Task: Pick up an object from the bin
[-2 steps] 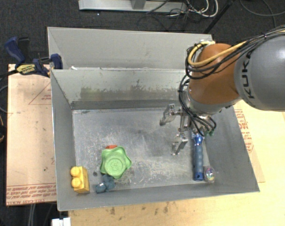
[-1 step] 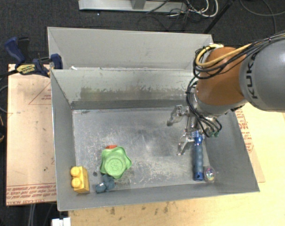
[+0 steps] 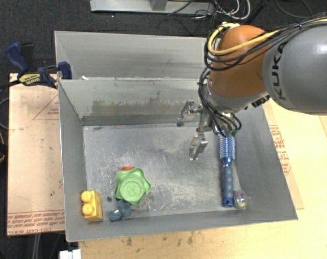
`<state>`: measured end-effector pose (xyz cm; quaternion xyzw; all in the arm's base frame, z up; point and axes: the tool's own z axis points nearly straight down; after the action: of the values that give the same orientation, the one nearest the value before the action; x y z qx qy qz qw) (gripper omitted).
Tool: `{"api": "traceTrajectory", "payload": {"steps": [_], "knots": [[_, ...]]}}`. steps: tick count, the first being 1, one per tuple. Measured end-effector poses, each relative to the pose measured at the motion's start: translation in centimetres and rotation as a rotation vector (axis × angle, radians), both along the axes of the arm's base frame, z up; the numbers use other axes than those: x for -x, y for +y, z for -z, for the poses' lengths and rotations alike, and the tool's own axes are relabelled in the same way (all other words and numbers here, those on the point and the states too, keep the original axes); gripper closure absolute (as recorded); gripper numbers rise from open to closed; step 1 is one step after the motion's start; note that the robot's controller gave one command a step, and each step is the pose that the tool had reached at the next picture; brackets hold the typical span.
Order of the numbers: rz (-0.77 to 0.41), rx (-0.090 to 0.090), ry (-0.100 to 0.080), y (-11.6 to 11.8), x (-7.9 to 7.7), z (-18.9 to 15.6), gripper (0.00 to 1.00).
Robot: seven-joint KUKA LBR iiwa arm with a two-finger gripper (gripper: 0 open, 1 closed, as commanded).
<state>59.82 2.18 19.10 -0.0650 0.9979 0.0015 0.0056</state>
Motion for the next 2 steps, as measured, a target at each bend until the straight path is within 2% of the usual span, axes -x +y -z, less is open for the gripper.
{"api": "traceTrajectory", "payload": {"steps": [1, 2], "knots": [[0.001, 0.0, 0.017, 5.4, 6.2, 2.7, 0.0], [-0.186, 0.005, -0.003, 9.6, 10.0, 11.6, 0.0]]}}
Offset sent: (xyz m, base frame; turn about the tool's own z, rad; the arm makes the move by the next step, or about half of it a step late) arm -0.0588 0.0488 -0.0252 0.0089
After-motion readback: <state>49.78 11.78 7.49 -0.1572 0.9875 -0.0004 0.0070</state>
